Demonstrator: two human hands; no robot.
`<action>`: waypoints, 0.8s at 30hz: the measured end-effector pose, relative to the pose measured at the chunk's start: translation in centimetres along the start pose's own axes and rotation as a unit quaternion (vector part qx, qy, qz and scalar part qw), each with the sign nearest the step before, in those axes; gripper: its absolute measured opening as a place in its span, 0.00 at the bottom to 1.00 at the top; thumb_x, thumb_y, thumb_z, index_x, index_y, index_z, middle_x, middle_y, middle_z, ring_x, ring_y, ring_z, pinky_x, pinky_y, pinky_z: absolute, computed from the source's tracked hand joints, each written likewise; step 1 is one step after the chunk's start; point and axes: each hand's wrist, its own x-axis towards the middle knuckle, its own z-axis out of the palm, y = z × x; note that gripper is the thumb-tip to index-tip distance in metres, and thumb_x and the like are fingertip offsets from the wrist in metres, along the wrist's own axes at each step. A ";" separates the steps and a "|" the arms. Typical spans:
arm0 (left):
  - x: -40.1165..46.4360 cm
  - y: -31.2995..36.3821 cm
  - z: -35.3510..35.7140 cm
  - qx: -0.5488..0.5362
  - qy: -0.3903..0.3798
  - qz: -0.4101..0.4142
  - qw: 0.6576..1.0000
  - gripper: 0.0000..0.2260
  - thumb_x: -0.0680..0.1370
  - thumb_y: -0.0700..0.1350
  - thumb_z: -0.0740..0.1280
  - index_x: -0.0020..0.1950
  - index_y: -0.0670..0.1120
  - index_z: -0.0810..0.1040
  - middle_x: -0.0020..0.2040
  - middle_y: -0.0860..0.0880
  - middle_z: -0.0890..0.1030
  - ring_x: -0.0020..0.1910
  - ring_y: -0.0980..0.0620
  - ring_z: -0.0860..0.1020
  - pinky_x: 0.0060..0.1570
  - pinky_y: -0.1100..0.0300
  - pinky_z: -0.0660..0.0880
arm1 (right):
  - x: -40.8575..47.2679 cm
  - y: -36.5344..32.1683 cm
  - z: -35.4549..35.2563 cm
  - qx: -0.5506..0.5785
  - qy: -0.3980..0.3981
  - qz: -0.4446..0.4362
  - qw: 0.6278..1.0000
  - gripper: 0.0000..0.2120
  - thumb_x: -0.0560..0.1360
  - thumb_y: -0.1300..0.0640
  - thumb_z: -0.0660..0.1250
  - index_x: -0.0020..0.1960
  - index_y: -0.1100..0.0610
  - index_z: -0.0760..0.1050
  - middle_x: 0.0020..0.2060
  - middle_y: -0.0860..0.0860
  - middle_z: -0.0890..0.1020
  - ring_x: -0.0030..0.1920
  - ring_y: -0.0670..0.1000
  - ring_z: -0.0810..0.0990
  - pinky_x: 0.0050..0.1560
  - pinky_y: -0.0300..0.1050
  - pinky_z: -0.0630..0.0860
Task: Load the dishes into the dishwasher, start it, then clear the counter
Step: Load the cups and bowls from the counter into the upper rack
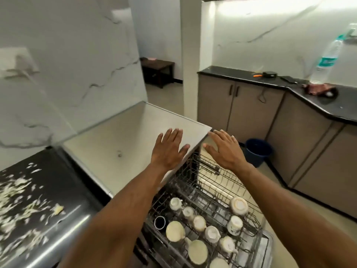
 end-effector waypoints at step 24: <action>-32.2 -17.8 -10.3 0.060 0.092 -0.320 0.941 0.30 0.82 0.61 0.49 0.80 0.48 0.52 0.80 0.50 0.53 0.79 0.52 0.48 0.76 0.52 0.44 | -6.2 -32.7 7.4 0.059 -0.088 -0.326 0.939 0.31 0.80 0.35 0.49 0.77 0.50 0.59 0.77 0.51 0.61 0.78 0.52 0.54 0.76 0.57 0.52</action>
